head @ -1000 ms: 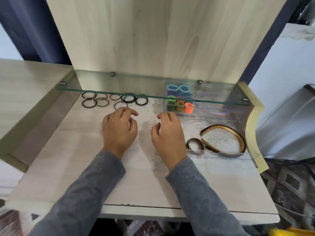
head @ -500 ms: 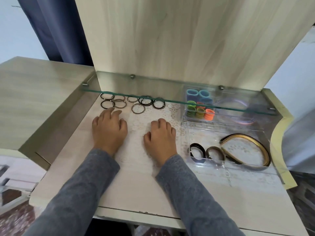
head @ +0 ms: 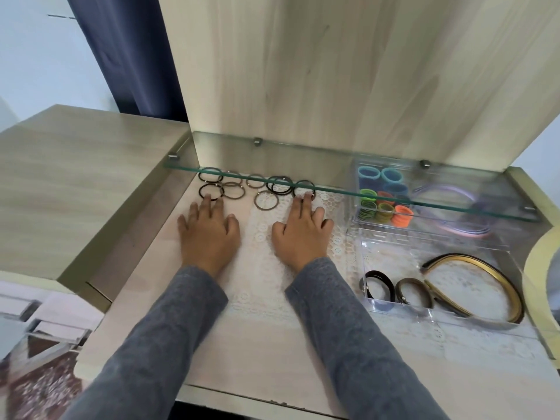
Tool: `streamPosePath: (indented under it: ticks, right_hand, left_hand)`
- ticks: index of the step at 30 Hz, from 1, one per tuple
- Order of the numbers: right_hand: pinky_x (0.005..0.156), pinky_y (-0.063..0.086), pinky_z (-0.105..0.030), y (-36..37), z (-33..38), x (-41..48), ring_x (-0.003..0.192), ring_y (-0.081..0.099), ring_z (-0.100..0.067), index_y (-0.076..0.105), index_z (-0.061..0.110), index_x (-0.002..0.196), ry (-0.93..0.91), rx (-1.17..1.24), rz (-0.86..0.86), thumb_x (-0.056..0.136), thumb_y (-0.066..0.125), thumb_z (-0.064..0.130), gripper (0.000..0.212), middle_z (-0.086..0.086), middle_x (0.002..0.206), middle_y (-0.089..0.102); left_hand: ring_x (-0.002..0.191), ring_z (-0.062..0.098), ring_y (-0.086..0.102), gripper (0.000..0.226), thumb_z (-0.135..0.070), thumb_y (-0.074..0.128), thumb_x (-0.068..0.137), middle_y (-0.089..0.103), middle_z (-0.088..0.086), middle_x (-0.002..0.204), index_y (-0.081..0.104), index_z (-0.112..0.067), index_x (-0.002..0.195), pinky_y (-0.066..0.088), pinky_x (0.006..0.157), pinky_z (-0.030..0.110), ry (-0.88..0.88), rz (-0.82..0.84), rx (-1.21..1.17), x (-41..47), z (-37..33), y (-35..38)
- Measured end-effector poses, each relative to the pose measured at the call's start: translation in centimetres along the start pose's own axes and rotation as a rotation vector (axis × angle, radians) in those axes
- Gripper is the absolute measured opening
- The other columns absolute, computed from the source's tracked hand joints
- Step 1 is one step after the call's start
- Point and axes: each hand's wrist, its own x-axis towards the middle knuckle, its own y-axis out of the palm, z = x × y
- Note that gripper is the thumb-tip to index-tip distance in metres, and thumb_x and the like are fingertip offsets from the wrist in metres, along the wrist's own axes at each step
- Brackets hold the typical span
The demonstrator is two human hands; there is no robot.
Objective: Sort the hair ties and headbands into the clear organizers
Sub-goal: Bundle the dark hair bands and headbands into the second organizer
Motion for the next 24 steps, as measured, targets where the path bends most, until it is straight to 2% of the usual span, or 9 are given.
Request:
streamPosePath:
  ticks: [3,6,9,11,14,17,19,21,24]
  right_hand:
    - [0.095,0.029,-0.044,0.2,-0.1,0.2,0.126,0.031,-0.028,0.016,0.012,0.152,-0.022,-0.003,-0.037,0.090,0.030,0.040,0.069,-0.008,0.159,0.018]
    - [0.092,0.031,-0.043,0.3,-0.3,-0.1,0.117,0.037,-0.026,0.029,0.011,0.146,-0.042,0.011,-0.124,0.088,0.036,0.038,0.065,-0.007,0.144,0.037]
    - [0.092,0.032,-0.040,0.3,-0.7,-0.3,0.111,0.041,-0.022,0.045,0.013,0.133,-0.086,0.093,-0.192,0.087,0.042,0.031,0.049,-0.003,0.128,0.048]
    - [0.094,0.032,-0.038,0.3,-0.8,-0.5,0.111,0.042,-0.021,0.052,0.014,0.125,-0.114,0.156,-0.222,0.088,0.045,0.027,0.040,-0.002,0.124,0.050]
    - [0.097,0.032,-0.038,0.4,-0.9,-0.4,0.117,0.041,-0.022,0.055,0.014,0.126,-0.061,0.229,-0.295,0.088,0.048,0.022,0.040,-0.002,0.131,0.051]
    - [0.098,0.032,-0.039,0.7,-1.1,-0.1,0.118,0.039,-0.026,0.060,0.009,0.121,0.016,0.240,-0.313,0.090,0.048,0.019,0.035,-0.007,0.129,0.052]
    - [0.095,0.035,-0.040,0.8,-1.2,-0.1,0.111,0.043,-0.027,0.064,0.005,0.112,0.032,0.277,-0.335,0.090,0.049,0.017,0.029,-0.010,0.118,0.058]
    - [0.091,0.041,-0.041,0.9,-1.1,0.0,0.103,0.047,-0.027,0.066,0.004,0.104,0.046,0.335,-0.379,0.089,0.050,0.016,0.025,-0.010,0.107,0.061]
    - [0.087,0.042,-0.037,0.9,-1.3,0.5,0.097,0.049,-0.026,0.065,0.004,0.103,0.103,0.414,-0.429,0.091,0.051,0.018,0.023,-0.010,0.102,0.062]
  left_hand:
    - [0.140,0.031,0.035,0.054,-0.031,0.040,0.097,0.040,0.013,0.151,0.043,-0.013,0.147,0.020,0.118,0.053,0.009,-0.113,-0.099,-0.3,0.1,0.1]
    - [0.116,0.036,0.053,0.051,-0.029,0.041,0.088,0.054,0.017,0.125,0.060,-0.007,0.130,0.035,0.107,0.052,0.026,-0.217,-0.159,-0.6,0.4,0.3]
    - [0.100,0.037,0.058,0.025,-0.016,0.057,0.088,0.057,0.018,0.107,0.070,-0.003,0.105,0.044,0.097,0.049,0.046,-0.288,-0.234,-0.8,0.5,0.3]
    - [0.091,0.036,0.059,0.011,-0.014,0.065,0.087,0.056,0.014,0.099,0.068,-0.004,0.090,0.048,0.092,0.049,0.036,-0.318,-0.311,-0.9,0.5,0.0]
    - [0.085,0.030,0.056,0.017,-0.021,0.069,0.087,0.048,0.002,0.093,0.059,-0.012,0.076,0.049,0.089,0.047,0.006,-0.293,-0.382,-1.0,0.6,-0.2]
    - [0.087,0.027,0.056,0.016,-0.021,0.071,0.086,0.049,0.000,0.093,0.059,-0.014,0.077,0.048,0.090,0.049,0.044,-0.280,-0.397,-1.0,0.8,-0.2]
    - [0.091,0.027,0.057,0.011,-0.019,0.072,0.085,0.051,0.002,0.098,0.062,-0.014,0.086,0.048,0.093,0.050,0.072,-0.289,-0.393,-1.0,0.9,-0.1]
    - [0.097,0.028,0.058,0.014,-0.020,0.071,0.086,0.052,0.006,0.107,0.065,-0.013,0.096,0.047,0.097,0.049,0.049,-0.283,-0.402,-0.9,0.9,0.1]
    - [0.100,0.030,0.059,0.019,-0.022,0.070,0.087,0.053,0.007,0.113,0.070,-0.010,0.101,0.048,0.097,0.047,0.019,-0.272,-0.408,-0.8,1.1,0.3]
